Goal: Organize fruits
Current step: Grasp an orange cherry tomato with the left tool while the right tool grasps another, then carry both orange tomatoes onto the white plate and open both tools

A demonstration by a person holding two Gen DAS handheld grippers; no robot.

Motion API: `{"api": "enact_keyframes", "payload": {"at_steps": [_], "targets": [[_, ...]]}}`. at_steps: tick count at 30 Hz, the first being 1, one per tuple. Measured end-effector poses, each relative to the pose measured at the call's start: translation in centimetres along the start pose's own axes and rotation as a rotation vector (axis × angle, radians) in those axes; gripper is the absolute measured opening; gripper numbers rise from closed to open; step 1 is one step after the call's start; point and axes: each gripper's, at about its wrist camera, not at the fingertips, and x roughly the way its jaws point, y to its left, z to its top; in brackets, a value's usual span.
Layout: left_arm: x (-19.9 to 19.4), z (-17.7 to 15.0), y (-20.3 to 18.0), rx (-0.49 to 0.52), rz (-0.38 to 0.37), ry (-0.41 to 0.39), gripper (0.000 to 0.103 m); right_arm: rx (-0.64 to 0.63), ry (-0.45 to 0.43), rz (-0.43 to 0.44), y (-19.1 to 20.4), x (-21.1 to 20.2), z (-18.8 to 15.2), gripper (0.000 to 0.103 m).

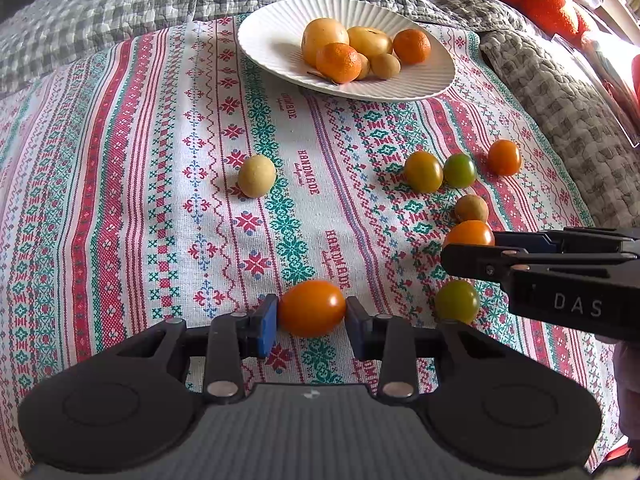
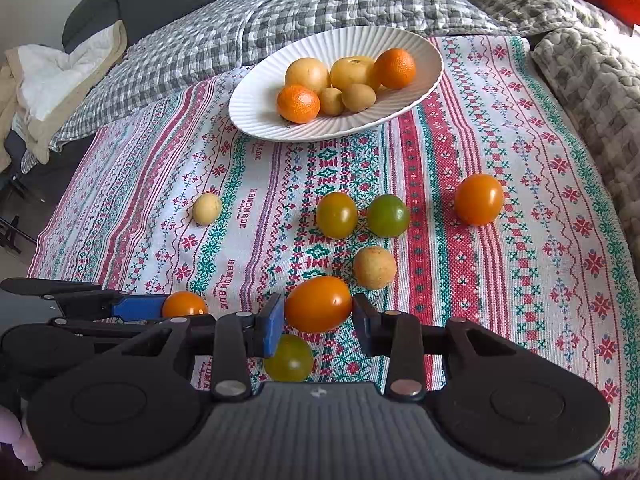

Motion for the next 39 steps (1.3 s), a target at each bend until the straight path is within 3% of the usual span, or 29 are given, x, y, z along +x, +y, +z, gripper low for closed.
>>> {"api": "enact_keyframes", "payload": {"at_steps": [10,22,30,39], "targets": [[-1.3,0.4,0.0,-0.024,-0.014,-0.063,0.029,0.082,-0.022,0.039,-1.2,-1.1,0.5,0.033],[-5.3,2.8,0.8,-0.046,0.017,-0.23,0.029,0.153,-0.165,0.058,-3.4,-4.8,1.9,0.034],[-5.2,7.2,1.1,-0.049,-0.012,-0.259,0.029,0.252,-0.228,0.106,-6.0,-4.8,3.9,0.034],[-2.0,13.4,-0.4,-0.013,-0.042,-0.266,0.029,0.202,-0.285,0.097,-6.2,-3.4,7.0,0.034]]}}
